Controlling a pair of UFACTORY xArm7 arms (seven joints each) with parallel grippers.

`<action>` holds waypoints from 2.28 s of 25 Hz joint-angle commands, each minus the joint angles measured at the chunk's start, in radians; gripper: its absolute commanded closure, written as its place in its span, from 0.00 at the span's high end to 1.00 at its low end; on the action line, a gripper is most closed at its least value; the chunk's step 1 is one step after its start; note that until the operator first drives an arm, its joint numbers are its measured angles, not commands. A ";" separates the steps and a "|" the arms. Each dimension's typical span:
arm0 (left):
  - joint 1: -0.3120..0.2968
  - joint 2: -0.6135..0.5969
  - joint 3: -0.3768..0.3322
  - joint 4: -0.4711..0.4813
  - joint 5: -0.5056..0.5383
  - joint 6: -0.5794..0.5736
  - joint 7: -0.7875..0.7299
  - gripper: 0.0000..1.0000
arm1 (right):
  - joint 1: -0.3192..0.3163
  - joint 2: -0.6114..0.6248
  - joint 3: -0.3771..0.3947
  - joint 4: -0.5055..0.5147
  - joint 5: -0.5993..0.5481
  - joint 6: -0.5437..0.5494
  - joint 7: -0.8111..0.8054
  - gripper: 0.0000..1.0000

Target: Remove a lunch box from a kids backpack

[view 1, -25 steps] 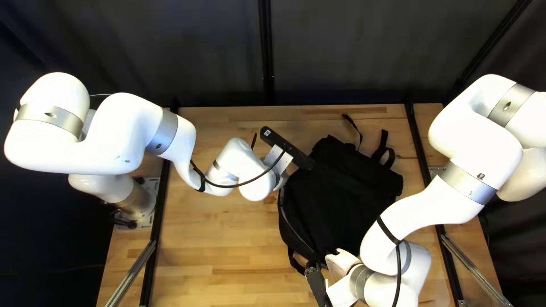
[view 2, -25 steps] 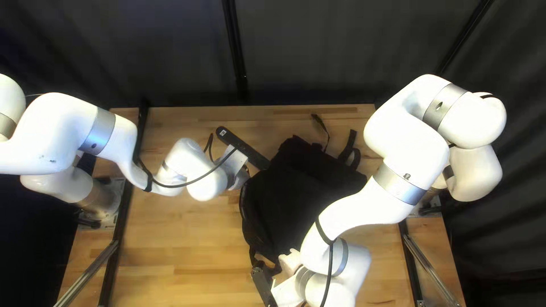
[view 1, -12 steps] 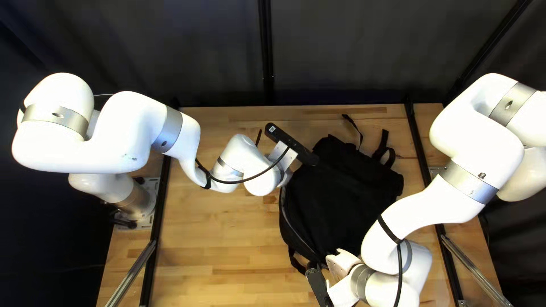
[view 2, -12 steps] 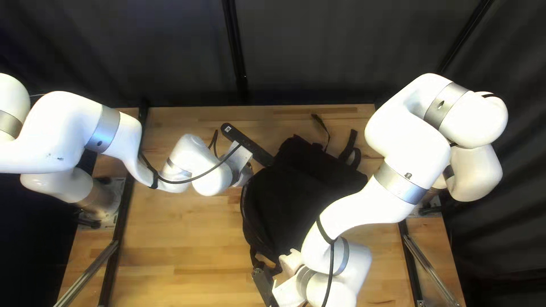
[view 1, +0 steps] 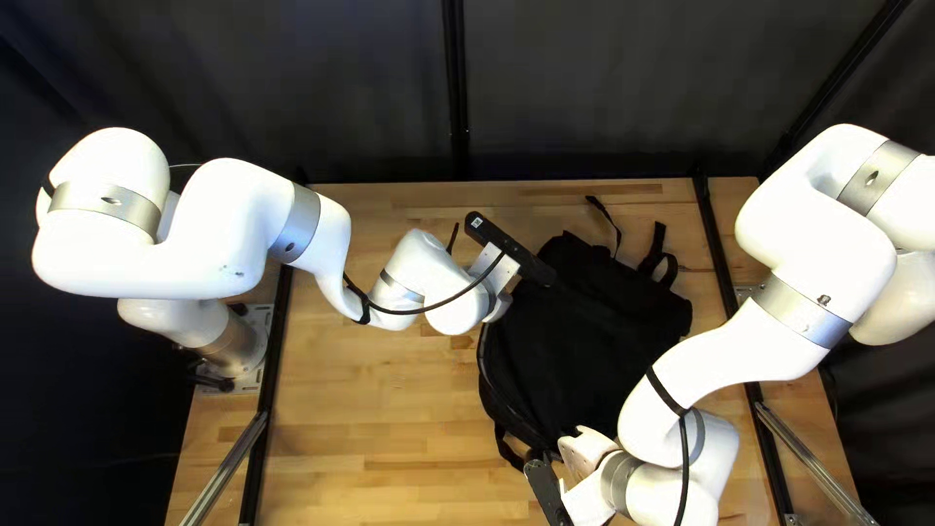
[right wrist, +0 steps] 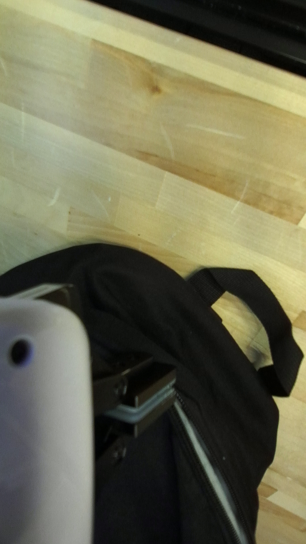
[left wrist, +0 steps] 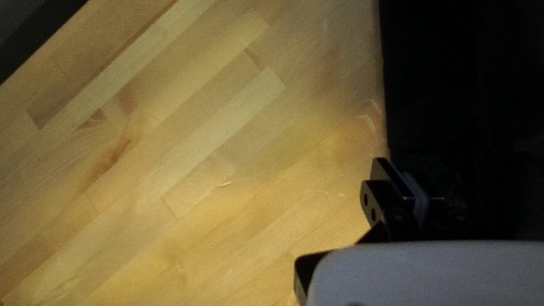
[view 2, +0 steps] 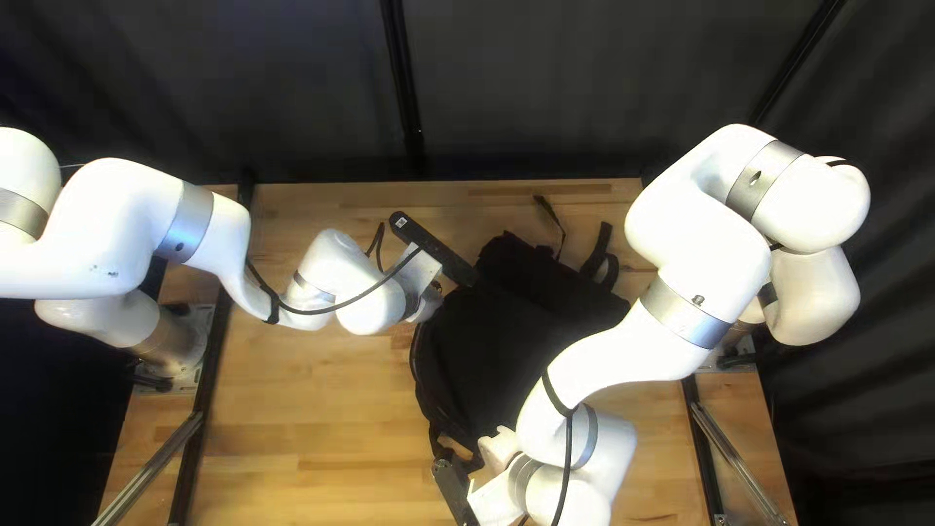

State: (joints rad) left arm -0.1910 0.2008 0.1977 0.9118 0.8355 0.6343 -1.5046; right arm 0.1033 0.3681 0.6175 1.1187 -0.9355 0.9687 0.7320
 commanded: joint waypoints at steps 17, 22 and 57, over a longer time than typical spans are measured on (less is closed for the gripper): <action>-0.028 -0.106 -0.027 -0.060 0.003 0.061 -0.003 1.00 | -0.005 -0.021 0.003 -0.016 -0.005 -0.005 -0.009 0.00; -0.073 -0.235 -0.075 -0.176 0.037 0.145 -0.082 1.00 | -0.012 -0.053 0.008 -0.031 0.016 0.011 -0.021 0.00; -0.261 -0.221 -0.298 -0.235 0.060 0.302 -0.462 1.00 | -0.073 -0.226 0.044 -0.193 0.215 0.034 -0.154 0.00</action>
State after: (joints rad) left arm -0.4515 -0.0208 -0.1000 0.6756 0.8959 0.9358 -1.9676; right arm 0.0313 0.1395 0.6634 0.9204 -0.7172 0.9989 0.5795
